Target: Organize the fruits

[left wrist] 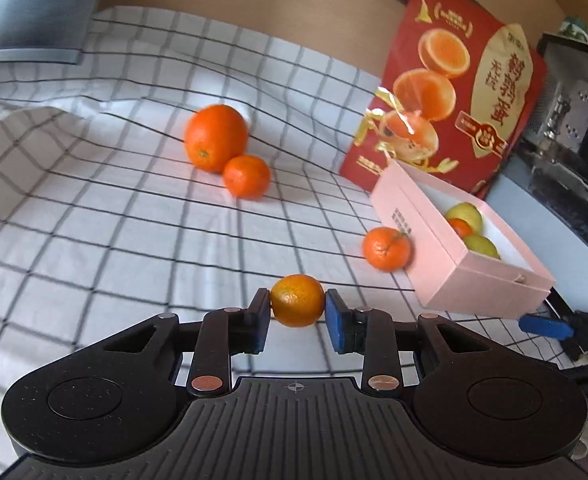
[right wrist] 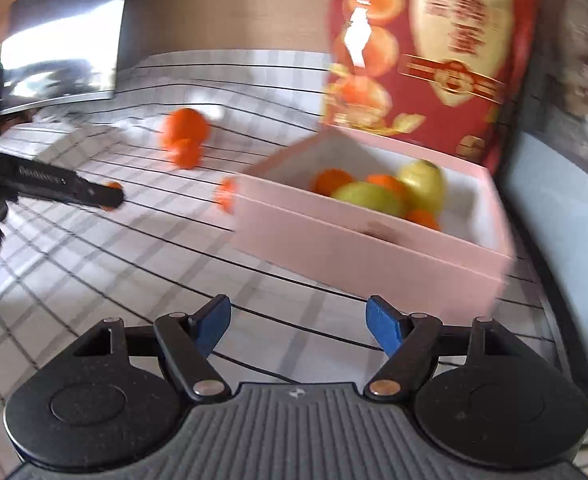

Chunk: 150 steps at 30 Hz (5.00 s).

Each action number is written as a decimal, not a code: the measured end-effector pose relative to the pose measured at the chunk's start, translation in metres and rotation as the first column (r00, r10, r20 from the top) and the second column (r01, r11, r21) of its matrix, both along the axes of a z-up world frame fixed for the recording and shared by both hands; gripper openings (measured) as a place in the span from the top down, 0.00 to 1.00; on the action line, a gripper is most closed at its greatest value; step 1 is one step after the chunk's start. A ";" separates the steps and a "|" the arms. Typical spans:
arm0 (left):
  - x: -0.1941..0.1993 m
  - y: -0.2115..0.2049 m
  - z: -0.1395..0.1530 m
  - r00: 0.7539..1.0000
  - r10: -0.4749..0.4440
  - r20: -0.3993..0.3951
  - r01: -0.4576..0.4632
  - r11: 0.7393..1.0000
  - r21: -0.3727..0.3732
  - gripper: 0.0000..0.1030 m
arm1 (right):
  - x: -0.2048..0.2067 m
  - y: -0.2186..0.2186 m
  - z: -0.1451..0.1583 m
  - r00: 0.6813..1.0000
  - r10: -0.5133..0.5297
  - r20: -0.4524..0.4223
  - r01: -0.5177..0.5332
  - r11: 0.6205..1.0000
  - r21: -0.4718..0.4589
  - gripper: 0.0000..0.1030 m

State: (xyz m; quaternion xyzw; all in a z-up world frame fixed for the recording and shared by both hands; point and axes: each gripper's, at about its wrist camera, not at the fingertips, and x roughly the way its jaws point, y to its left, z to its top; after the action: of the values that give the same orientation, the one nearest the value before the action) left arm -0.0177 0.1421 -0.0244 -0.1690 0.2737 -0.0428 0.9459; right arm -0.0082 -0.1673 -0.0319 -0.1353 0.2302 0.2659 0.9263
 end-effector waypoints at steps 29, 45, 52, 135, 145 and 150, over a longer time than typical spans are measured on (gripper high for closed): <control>-0.025 0.038 -0.012 0.983 0.181 -0.013 -0.181 0.975 -0.132 0.67 | 0.175 0.248 0.011 0.966 -0.067 -0.250 0.097 0.989 0.111 0.29; -0.024 0.039 -0.012 0.980 0.196 -0.029 -0.198 0.972 -0.127 0.67 | 0.127 0.225 0.010 0.967 0.084 -0.242 -0.078 0.996 0.036 0.60; -0.025 0.039 -0.011 0.981 0.190 -0.029 -0.192 0.972 -0.135 0.67 | 0.154 0.214 0.012 0.953 0.048 -0.298 -0.005 0.990 0.144 0.50; 0.017 -0.144 0.013 0.972 -0.233 -0.045 0.235 0.970 0.060 0.67 | -0.003 -0.040 0.025 0.996 -0.053 -0.077 0.052 0.999 -0.012 0.57; 0.108 -0.139 0.108 0.967 -0.236 0.093 0.242 0.968 -0.060 0.67 | 0.032 -0.042 0.148 0.986 -0.163 0.036 0.156 0.976 0.151 0.57; 0.146 -0.137 0.116 0.974 -0.207 0.094 0.213 0.976 -0.055 0.67 | 0.054 -0.042 0.185 0.965 -0.237 0.116 0.218 0.964 0.156 0.57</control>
State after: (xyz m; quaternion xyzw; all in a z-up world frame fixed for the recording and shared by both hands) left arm 0.1282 0.0055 0.0911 -0.1674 0.2465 -0.1588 0.9413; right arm 0.0460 -0.2097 0.1535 -0.0594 0.1623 0.1636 0.9713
